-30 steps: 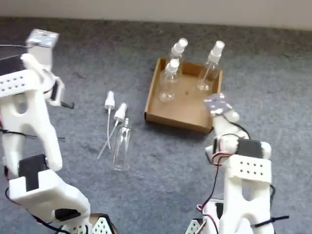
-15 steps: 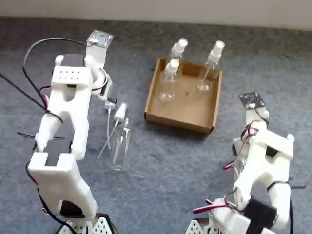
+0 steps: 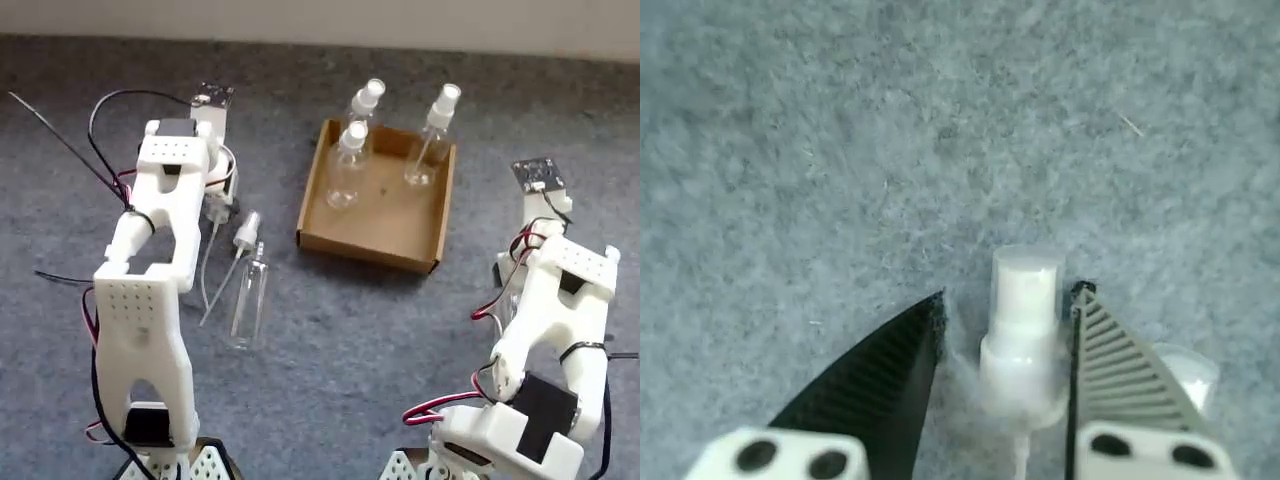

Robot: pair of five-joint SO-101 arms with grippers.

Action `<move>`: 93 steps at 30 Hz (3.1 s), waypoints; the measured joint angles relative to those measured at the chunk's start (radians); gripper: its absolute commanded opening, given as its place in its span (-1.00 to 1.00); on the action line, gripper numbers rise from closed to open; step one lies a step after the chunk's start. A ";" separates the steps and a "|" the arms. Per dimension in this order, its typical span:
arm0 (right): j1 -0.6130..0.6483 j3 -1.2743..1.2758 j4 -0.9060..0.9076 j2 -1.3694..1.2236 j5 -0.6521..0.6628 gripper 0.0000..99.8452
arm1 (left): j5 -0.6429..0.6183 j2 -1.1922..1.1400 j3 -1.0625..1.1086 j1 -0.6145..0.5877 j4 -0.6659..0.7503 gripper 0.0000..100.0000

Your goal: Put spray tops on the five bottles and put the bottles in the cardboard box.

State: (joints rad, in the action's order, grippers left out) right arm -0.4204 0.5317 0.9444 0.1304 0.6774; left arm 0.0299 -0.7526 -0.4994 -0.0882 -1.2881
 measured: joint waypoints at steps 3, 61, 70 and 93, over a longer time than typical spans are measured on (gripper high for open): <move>0.000 0.000 0.011 0.000 0.046 -0.99 | -0.002 -0.026 -0.043 0.002 -0.032 -0.79; -0.446 0.416 0.361 0.571 1.551 -0.59 | 0.000 0.129 0.226 -0.035 -0.074 -0.99; -0.454 0.709 0.103 0.690 1.551 -0.59 | 0.000 0.129 0.226 -0.035 -0.074 -0.99; -0.101 0.612 0.075 0.784 0.135 -0.98 | 0.000 0.164 0.325 -0.040 0.021 -0.99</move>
State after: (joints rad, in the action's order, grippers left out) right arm -0.5217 1.1439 1.0196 0.9145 0.8124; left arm 0.0299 -0.5884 -0.1741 -0.1281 -1.2666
